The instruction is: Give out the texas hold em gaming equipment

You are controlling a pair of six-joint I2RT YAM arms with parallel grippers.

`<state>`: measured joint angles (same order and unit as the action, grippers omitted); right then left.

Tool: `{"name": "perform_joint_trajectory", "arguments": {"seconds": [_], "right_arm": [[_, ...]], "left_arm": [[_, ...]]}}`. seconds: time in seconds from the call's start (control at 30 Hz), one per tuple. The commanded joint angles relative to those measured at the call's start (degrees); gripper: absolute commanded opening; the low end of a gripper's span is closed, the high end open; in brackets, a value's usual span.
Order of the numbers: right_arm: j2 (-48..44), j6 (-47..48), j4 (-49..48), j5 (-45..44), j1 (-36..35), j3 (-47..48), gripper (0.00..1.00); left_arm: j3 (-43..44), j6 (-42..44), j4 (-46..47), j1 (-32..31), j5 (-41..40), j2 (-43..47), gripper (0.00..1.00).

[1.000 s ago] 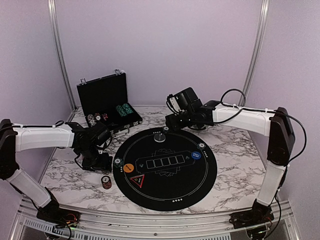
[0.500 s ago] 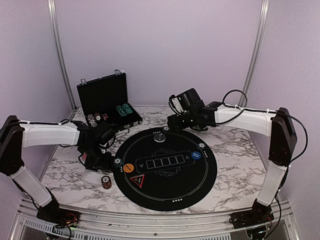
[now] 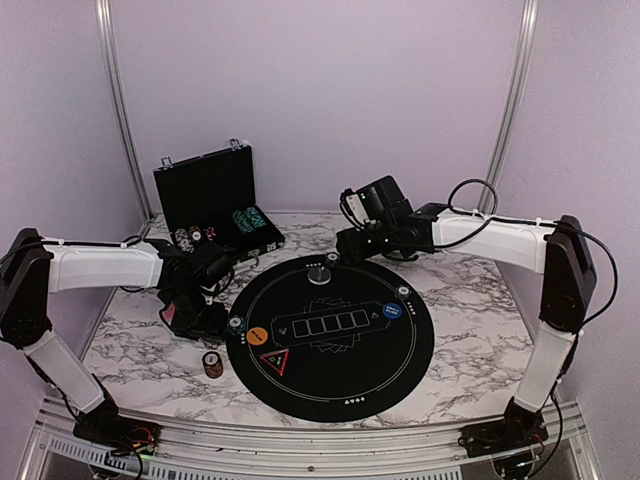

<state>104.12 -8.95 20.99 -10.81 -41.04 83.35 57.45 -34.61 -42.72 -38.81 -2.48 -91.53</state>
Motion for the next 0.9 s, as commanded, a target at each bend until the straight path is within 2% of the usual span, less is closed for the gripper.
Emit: {"name": "perform_joint_trajectory", "arguments": {"seconds": [0.0,0.87], "right_arm": [[-1.7,0.3,-1.3,0.4,0.5,0.0,0.66],[-1.8,0.1,-1.1,0.2,0.8,-0.5,0.67]], "left_arm": [[2.0,0.4,-2.6,-0.2,-1.3,-0.9,0.62],[3.0,1.2,-3.3,-0.1,-2.7,-2.1,0.51]]}}
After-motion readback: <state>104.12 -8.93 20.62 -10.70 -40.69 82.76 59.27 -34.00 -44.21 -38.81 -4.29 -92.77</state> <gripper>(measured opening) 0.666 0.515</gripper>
